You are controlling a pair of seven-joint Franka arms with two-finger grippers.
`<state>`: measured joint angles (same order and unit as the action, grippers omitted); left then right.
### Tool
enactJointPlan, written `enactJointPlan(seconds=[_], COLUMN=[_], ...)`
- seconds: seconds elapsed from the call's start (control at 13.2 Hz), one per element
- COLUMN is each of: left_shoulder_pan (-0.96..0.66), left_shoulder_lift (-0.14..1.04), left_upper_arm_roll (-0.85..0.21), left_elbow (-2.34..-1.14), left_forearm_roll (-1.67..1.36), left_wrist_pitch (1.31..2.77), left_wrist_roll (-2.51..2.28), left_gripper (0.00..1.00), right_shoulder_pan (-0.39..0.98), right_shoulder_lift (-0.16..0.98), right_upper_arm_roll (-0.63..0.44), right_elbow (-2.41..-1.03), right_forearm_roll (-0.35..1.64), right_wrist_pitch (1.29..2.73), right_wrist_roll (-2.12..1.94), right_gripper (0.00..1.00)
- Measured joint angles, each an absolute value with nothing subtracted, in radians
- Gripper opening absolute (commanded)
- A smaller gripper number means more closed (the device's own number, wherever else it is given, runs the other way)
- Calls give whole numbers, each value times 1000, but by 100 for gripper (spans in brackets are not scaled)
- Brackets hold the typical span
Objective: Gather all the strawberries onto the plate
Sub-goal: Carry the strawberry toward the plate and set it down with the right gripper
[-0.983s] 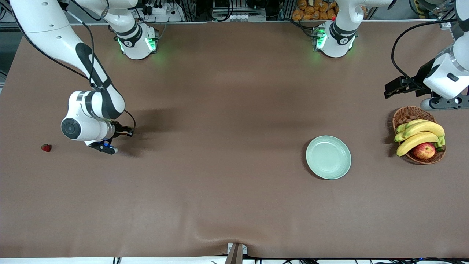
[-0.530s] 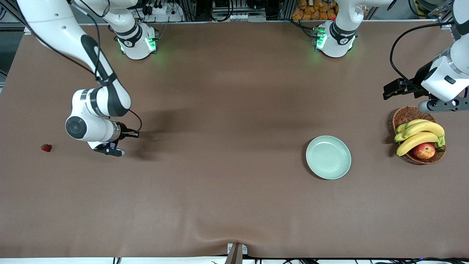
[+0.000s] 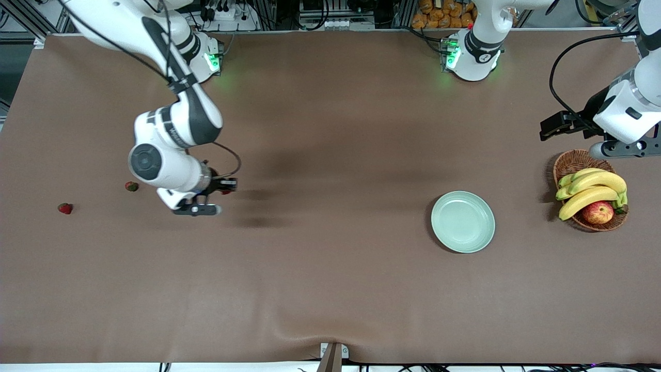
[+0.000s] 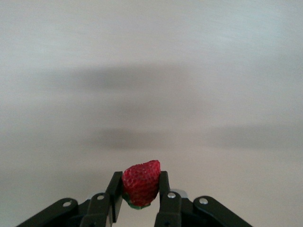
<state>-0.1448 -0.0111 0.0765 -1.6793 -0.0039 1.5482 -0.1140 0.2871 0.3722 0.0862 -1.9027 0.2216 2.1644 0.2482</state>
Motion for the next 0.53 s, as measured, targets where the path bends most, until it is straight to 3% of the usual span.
enactJointPlan(seconds=[0.38,0.53], left_shoulder_pan=[-144,-144], left_shoulder_lift=[-10,-10], left_upper_arm_roll=[77,77], left_elbow=[-1683,-1689], left_forearm_roll=[-4,-4], left_wrist_pitch=[1550,1555], left_wrist_roll=[-114,-114], left_gripper=[100,100], right_shoulder_pan=[438,495], right_shoulder_lift=[599,683], right_upper_arm_roll=[88,88], right_elbow=[-1614,-1534], right_forearm_roll=[337,338], right_wrist_pitch=[2178,2244], right_wrist_roll=[249,248], right_gripper=[5,5])
